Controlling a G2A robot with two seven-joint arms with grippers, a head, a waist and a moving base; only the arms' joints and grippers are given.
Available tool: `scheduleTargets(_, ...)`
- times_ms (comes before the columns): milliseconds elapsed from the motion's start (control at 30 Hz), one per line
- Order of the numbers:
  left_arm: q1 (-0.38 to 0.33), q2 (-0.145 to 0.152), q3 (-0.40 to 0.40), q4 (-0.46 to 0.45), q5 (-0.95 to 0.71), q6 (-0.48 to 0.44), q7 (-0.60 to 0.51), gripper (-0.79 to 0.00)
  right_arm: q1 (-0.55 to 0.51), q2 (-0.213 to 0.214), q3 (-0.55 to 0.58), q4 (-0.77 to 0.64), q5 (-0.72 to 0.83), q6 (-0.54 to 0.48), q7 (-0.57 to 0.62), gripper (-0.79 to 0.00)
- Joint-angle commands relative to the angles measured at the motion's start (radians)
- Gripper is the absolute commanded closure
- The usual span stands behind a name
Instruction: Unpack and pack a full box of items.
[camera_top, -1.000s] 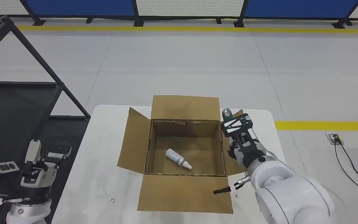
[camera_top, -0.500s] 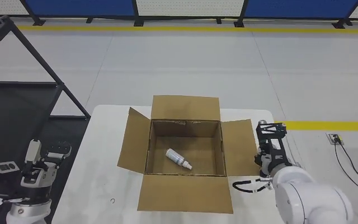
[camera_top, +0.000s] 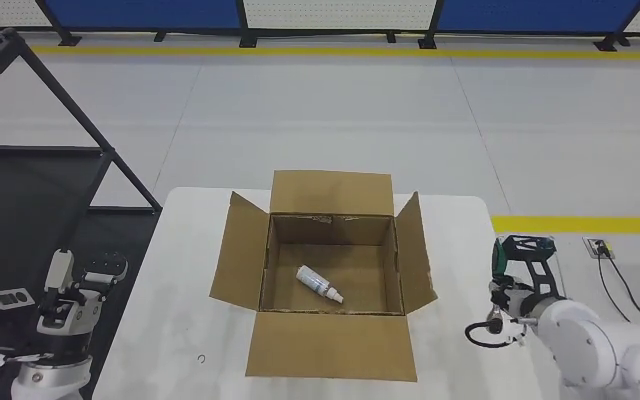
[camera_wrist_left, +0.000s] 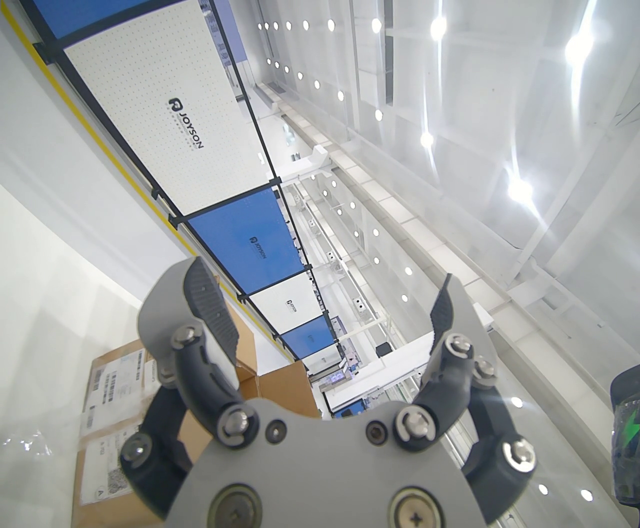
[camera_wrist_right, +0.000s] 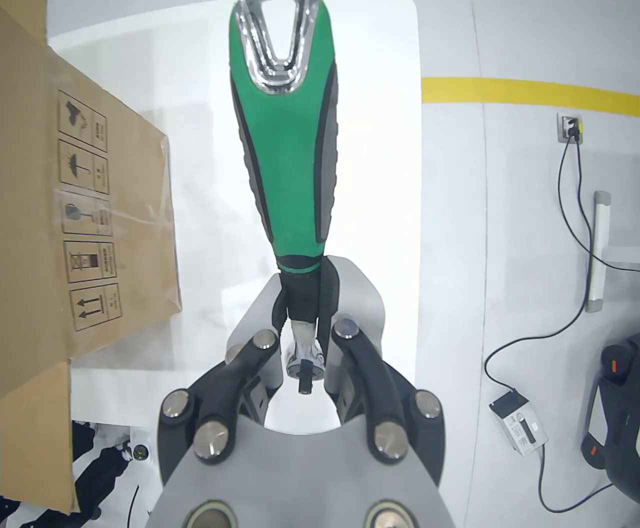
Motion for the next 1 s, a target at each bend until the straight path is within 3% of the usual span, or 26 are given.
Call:
scheduleTargets(0,0.000,0.000,0.000,0.000,0.000,0.000,0.000,-0.785,0.021,0.002,-0.003,0.068,0.011,-0.009,-0.009,0.000)
scheduleTargets(133,0.000,0.000,0.000,0.000,0.000,0.000,0.000,-0.785,0.061,0.005,-0.018,0.182,0.016,-0.017,-0.030,0.000)
scheduleTargets(500,0.000,0.000,0.000,0.000,0.000,0.000,0.000,-0.785,0.056,0.005,-0.021,0.186,0.013,-0.017,-0.047,0.000)
scheduleTargets(600,0.000,0.000,0.000,0.000,0.000,0.000,0.000,-0.785,0.066,0.005,-0.072,0.216,-0.027,-0.017,-0.077,0.000)
scheduleTargets(967,0.000,0.000,0.000,0.000,0.000,0.000,0.000,-0.785,0.231,0.022,-0.116,0.478,-0.026,-0.209,-0.090,0.000)
